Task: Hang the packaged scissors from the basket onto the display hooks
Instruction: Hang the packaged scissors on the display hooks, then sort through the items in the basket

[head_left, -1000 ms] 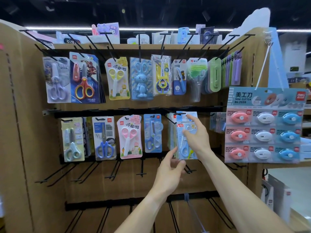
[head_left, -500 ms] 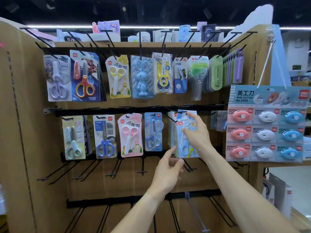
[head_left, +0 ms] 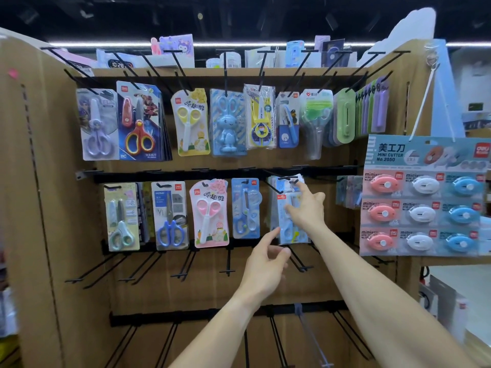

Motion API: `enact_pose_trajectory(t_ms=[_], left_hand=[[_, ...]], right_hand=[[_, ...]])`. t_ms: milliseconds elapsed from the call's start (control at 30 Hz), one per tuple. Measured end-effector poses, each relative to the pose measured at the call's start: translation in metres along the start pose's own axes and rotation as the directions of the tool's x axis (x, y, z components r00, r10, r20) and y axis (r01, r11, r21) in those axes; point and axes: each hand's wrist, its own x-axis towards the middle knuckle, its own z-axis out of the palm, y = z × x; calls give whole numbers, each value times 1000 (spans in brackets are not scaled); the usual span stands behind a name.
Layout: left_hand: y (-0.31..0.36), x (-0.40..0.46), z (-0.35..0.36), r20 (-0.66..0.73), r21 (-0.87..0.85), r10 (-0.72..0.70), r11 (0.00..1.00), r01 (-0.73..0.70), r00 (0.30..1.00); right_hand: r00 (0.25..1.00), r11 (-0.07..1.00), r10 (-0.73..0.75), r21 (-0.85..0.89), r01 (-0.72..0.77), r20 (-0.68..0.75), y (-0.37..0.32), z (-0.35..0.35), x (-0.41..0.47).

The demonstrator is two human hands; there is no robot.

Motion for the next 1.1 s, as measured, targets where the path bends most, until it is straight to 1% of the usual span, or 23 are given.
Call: enact_pose_trajectory(t_ms=[100,167,267,333,367,433,500,600,667,733,800,833,933,1033,1100], left_hand=[[-8,-1,-6,-11,24,16,1000,-16,1000],[-16,-3,-14,-23,54,15,998,-14,1000],[-28,-19,-34,-70,126,47,991,-38,996],[-37,-40,-54,-106,217,84,974,-59,991],[-43,-53,-67,-123,255,102,965,-68,987],[-59,-87,-98,-150,326,121,943,-67,981],[-80,-131,-134,-201,399,90,917,-2,975],[-114,-213,-195,-344,504,23,848,164,939],[-140,-271,-233,-452,566,-15,768,299,892],[-163,-326,-266,-547,577,-82,684,446,833],[-182,-374,-296,-616,567,-160,590,575,771],[-191,-394,-308,-643,572,-178,535,622,745],[-219,-438,-331,-704,574,-215,388,720,677],[-247,-467,-333,-722,572,-257,303,762,643],[-261,-481,-330,-730,564,-264,289,774,630]], right_hand=[[999,995,-35,-91,31,-39,4,0,-12],[993,993,-71,-101,61,-93,7,1,-29],[971,983,-180,-69,171,-157,11,10,-73],[954,963,-265,11,269,-138,11,26,-117],[944,945,-313,64,321,-104,10,38,-142],[915,902,-402,180,394,13,7,63,-194],[878,880,-446,263,396,172,4,93,-248],[800,883,-438,361,299,410,-5,143,-328],[729,884,-432,410,225,531,-14,181,-379],[653,886,-424,437,155,627,-23,222,-427],[573,892,-409,444,86,711,-34,260,-472],[539,898,-399,436,65,741,-39,277,-491],[477,932,-329,361,25,815,-50,312,-539],[430,957,-276,288,40,859,-44,330,-575],[413,966,-257,227,120,873,-39,333,-590]])
